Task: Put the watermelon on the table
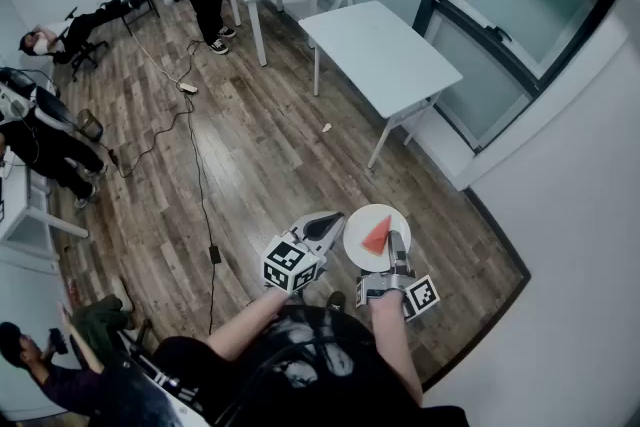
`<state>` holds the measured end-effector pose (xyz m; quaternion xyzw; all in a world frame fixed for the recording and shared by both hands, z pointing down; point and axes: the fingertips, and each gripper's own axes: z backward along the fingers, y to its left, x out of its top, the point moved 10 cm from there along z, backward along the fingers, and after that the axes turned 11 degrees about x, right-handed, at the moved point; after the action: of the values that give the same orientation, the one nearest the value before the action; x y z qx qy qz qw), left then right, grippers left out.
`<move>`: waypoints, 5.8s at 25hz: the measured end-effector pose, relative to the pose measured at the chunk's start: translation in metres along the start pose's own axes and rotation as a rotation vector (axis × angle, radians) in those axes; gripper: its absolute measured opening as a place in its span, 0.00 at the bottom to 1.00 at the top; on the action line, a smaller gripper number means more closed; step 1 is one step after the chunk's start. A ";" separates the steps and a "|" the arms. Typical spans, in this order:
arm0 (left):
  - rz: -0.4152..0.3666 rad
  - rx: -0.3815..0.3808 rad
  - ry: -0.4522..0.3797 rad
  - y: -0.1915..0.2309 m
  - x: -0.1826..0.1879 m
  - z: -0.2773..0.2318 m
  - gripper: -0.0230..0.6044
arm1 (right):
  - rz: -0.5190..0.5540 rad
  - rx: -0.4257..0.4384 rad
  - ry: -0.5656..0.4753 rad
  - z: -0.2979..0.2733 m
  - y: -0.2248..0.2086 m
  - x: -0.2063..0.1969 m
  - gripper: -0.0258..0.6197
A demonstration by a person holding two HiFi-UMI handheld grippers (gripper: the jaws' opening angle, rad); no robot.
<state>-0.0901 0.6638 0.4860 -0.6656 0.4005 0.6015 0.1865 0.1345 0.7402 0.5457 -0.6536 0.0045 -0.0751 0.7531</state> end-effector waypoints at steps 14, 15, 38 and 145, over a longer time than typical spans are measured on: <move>0.011 -0.013 0.004 0.009 -0.002 0.004 0.04 | -0.004 0.011 -0.009 -0.002 -0.006 -0.010 0.08; 0.015 -0.013 0.005 0.010 -0.003 0.006 0.04 | -0.003 0.012 -0.010 -0.002 -0.007 -0.011 0.08; 0.077 -0.065 0.038 0.098 0.000 0.006 0.04 | -0.040 0.029 -0.036 -0.051 -0.034 -0.062 0.08; 0.144 0.057 0.280 0.705 0.124 -1.000 0.04 | 0.122 -0.178 -0.092 -1.174 -0.443 0.312 0.08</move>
<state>0.0216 -0.5343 0.7395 -0.7070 0.4861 0.5030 0.1040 0.2719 -0.5118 0.8401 -0.7191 0.0162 0.0017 0.6947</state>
